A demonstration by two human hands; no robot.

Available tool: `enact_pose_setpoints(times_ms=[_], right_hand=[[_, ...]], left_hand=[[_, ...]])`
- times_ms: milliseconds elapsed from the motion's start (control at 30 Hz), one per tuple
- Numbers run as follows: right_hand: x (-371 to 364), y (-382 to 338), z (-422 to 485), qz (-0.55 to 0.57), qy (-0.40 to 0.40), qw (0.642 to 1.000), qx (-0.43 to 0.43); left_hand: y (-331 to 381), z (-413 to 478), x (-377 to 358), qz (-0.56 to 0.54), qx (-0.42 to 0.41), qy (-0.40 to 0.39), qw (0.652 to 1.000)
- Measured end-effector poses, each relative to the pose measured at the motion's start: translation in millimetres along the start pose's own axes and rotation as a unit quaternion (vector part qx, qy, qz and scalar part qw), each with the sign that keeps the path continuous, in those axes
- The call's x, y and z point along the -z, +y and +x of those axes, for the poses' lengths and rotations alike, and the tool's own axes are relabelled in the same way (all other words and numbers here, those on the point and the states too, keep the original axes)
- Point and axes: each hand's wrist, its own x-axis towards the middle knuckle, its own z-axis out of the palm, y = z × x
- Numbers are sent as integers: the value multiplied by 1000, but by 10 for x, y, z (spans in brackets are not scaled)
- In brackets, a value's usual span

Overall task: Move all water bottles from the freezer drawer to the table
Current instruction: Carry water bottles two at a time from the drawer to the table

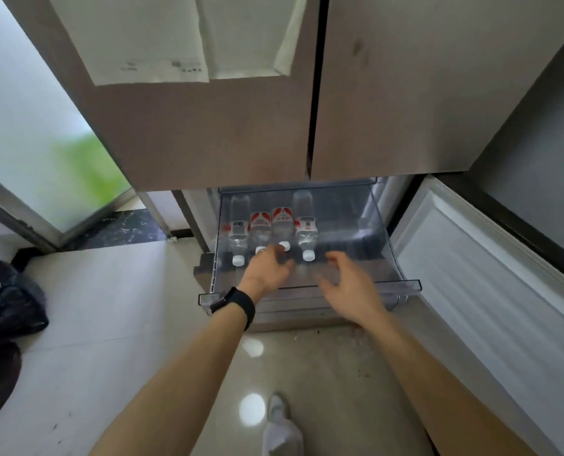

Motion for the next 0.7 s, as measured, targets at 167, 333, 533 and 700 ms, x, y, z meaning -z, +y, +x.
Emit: enact_pose_setpoints(times_ms=[167,333,533,700], right_hand=[[-235,152,799,31,-95,989,-110],[-519,253,1264,117,-162,966,-162],[-705,415,1616,230,-163,907,-314],[-698,405,1684,399,-167,831,-349]], left_hand=[[-128,751,-202,-81,90,-47,992],[-205,1214,-369,-192,182,-59,963],[-251,1536,-535,-330,231,-14,915],[-254,1527,-548,-429,260,-23,865]])
